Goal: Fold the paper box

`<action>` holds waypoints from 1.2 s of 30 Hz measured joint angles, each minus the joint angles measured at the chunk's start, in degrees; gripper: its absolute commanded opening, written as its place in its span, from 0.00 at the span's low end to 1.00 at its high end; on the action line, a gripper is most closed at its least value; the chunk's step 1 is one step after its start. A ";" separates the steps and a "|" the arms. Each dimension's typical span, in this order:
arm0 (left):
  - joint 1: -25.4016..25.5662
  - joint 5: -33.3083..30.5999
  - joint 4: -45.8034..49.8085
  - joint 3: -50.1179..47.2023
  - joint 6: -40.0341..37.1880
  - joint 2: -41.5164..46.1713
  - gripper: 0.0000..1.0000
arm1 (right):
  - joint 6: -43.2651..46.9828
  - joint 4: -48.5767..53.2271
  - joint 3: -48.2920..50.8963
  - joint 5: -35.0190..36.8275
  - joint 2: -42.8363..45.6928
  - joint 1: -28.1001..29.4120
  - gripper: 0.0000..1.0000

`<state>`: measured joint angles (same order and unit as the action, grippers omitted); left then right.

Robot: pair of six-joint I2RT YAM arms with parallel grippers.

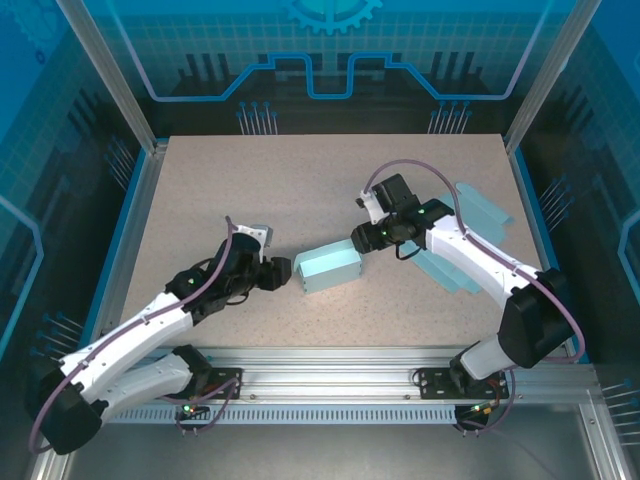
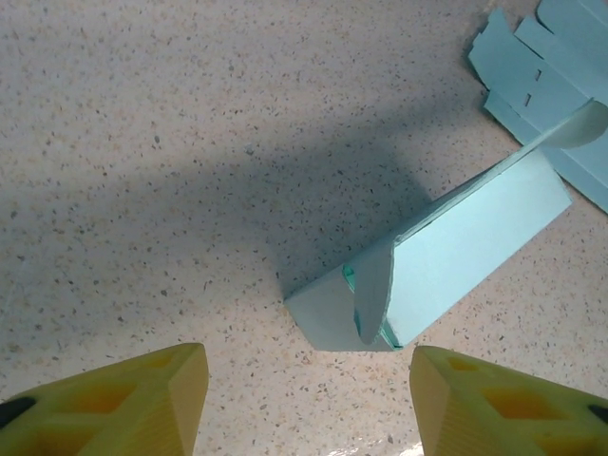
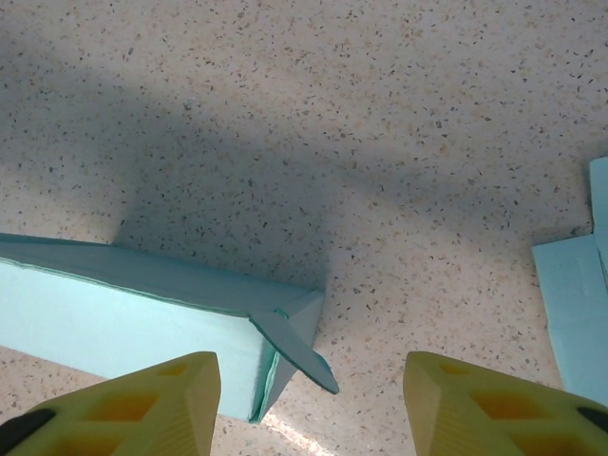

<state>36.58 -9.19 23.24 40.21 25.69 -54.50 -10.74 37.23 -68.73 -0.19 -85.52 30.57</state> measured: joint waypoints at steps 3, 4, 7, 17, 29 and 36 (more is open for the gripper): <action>0.00 0.57 -1.14 0.00 0.59 -1.92 0.55 | 0.39 0.00 -0.07 0.31 -0.02 0.04 0.55; 0.00 0.90 -1.62 0.00 0.83 -2.58 0.55 | 0.52 -0.02 -0.11 0.44 -0.02 0.04 0.55; 0.00 1.53 -2.84 0.00 1.05 -4.42 0.53 | 0.57 -0.07 -0.13 0.48 -0.02 0.04 0.55; 0.00 3.72 -6.64 0.02 1.20 -8.17 0.44 | 0.74 -1.25 -0.13 0.15 -1.92 0.04 0.52; 0.48 4.85 -8.66 1.20 0.96 -12.22 0.23 | 0.42 -2.58 -0.11 -1.79 -2.27 0.04 0.34; 1.09 5.01 -8.66 2.51 0.96 -12.85 0.21 | -0.68 -3.82 1.44 -3.13 -2.25 0.07 0.24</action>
<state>37.67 -4.19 14.59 42.72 26.65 -67.35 -11.42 33.41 -67.29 -3.31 -87.77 30.63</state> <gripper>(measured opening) 0.207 0.268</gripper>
